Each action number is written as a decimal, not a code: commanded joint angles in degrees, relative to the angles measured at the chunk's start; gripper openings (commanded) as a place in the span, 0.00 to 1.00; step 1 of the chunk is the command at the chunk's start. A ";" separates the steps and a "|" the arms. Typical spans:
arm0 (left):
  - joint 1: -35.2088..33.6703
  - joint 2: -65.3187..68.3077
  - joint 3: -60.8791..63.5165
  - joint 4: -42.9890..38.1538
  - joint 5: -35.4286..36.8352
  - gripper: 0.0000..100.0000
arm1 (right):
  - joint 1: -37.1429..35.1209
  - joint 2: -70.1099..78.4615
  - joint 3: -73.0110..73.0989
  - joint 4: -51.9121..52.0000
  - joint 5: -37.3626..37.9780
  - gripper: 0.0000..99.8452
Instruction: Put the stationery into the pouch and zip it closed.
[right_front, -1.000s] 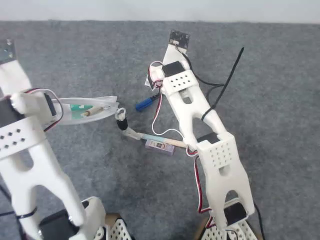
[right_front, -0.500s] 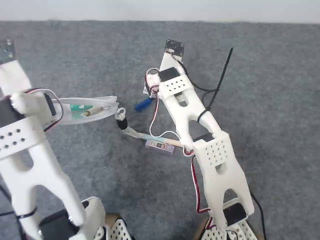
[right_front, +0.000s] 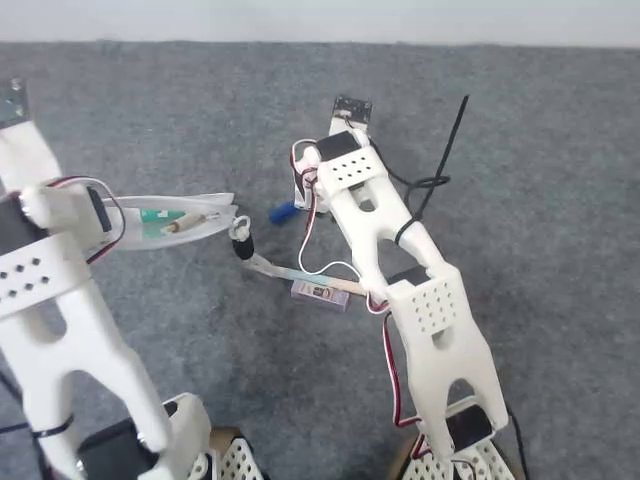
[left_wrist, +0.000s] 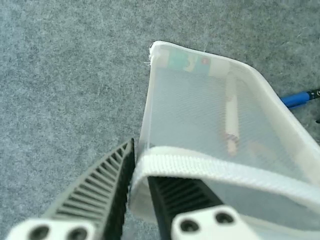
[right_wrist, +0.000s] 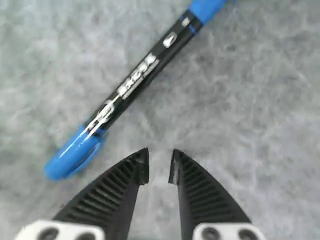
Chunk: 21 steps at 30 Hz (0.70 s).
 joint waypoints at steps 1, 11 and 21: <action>-0.26 -0.88 -1.71 -0.35 -0.44 0.01 | -1.27 -8.13 -1.14 0.66 0.53 0.09; -0.09 -0.88 -1.71 -0.53 -0.44 0.01 | -1.01 -7.52 -1.14 -13.14 0.62 0.01; -0.26 -0.88 -1.19 -0.62 -0.44 0.01 | 0.22 2.33 -1.14 -19.91 0.62 0.01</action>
